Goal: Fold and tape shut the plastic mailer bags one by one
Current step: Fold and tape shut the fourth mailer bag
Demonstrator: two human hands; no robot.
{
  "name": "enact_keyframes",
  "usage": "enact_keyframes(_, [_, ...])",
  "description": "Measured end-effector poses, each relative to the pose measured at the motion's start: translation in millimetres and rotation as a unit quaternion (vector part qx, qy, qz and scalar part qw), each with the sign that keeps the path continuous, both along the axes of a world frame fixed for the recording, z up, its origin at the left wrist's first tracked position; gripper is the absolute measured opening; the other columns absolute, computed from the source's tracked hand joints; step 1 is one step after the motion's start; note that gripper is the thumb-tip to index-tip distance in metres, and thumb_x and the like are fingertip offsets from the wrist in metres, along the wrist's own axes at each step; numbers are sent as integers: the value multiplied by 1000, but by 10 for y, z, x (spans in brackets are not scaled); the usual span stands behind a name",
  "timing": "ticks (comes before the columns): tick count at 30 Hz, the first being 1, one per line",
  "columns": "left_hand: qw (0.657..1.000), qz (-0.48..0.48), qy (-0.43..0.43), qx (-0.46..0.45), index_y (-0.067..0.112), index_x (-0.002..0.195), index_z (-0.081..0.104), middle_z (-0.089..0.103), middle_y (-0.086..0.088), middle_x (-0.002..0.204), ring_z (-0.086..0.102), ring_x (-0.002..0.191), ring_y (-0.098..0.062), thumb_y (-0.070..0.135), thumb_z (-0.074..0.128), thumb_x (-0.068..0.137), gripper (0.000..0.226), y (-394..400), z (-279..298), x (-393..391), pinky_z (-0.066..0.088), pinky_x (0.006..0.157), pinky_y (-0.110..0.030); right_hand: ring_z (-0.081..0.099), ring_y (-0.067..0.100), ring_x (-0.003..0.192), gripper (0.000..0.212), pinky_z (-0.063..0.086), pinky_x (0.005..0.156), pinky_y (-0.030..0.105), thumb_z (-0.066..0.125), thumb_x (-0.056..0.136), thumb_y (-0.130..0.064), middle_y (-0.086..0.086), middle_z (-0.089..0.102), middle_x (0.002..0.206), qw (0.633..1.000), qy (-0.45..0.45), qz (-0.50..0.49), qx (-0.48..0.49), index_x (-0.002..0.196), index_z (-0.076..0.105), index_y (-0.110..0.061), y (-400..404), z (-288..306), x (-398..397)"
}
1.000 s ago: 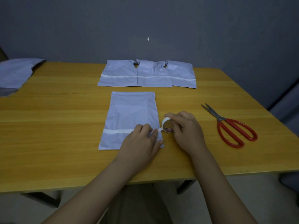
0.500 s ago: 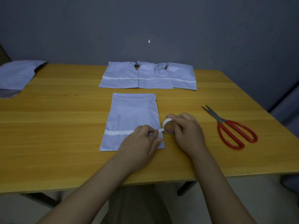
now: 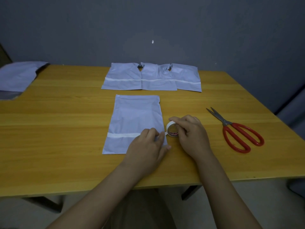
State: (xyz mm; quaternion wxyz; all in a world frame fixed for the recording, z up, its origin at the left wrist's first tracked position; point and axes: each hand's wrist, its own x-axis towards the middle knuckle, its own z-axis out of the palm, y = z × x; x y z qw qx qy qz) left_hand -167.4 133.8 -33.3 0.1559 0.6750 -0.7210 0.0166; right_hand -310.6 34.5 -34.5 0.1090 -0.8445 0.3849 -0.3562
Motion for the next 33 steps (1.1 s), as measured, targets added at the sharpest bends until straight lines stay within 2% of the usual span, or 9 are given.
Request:
enact_keyframes(9, [997,9,-77,26,17,142,36,42,1,126,40,115,-13,65,-13,74,97,-35,79,-75,41,78,-23,45,16,83,34,47,64,35,53,90,-2,-3,55,82,1000,-1,10,-12,113,69,-22,-9,-9,16])
enact_keyframes(15, [987,35,-130,85,9,138,30,40,-3,122,41,106,-17,62,26,94,69,-84,175,-207,36,75,-28,46,18,83,33,47,65,37,54,91,-4,-3,55,82,1000,-2,13,-11,114,69,-23,-1,-21,21])
enact_keyframes(19, [989,20,-136,54,10,137,37,43,-3,121,42,107,-18,64,8,92,75,-74,128,-122,38,82,-31,45,16,82,31,46,64,34,54,92,-6,-5,53,80,1000,-19,13,-14,113,69,-23,-1,-32,15])
enact_keyframes(21, [997,2,-57,56,19,140,40,43,1,126,39,114,-17,62,0,89,78,-9,96,-23,33,92,-31,46,17,82,31,45,64,34,53,92,-6,-5,52,79,999,-30,11,-15,113,70,-22,1,-38,8])
enact_keyframes(22, [997,-3,18,71,23,140,41,41,4,128,35,119,-15,61,5,93,70,16,88,26,29,98,-31,47,18,81,30,45,63,34,53,92,-7,-5,52,79,999,-34,11,-16,112,70,-21,2,-38,6])
enact_keyframes(24, [974,8,193,114,29,136,46,39,13,125,30,121,-8,55,19,98,54,38,133,100,22,105,-28,49,19,82,30,46,62,36,52,91,-6,-3,54,79,999,-37,11,-17,111,70,-20,-3,-47,7])
enact_keyframes(26, [952,19,283,114,29,137,46,41,15,125,31,121,-6,53,25,97,51,35,143,142,23,107,-28,50,20,83,30,47,64,37,53,91,-4,-2,55,80,999,-41,10,-13,111,70,-19,-8,-52,6])
enact_keyframes(29, [979,-17,185,79,24,141,42,40,8,139,32,126,-9,52,26,99,53,70,103,176,27,107,-28,51,20,85,30,46,65,35,54,91,-4,-1,56,80,999,-42,7,-9,112,70,-19,-4,-48,4])
enact_keyframes(33, [998,-22,5,59,25,138,43,36,6,140,31,127,-11,65,2,85,78,108,56,112,21,104,-30,49,17,86,30,43,67,31,55,92,-5,-4,54,82,999,-35,6,1,113,70,-20,5,-39,18])
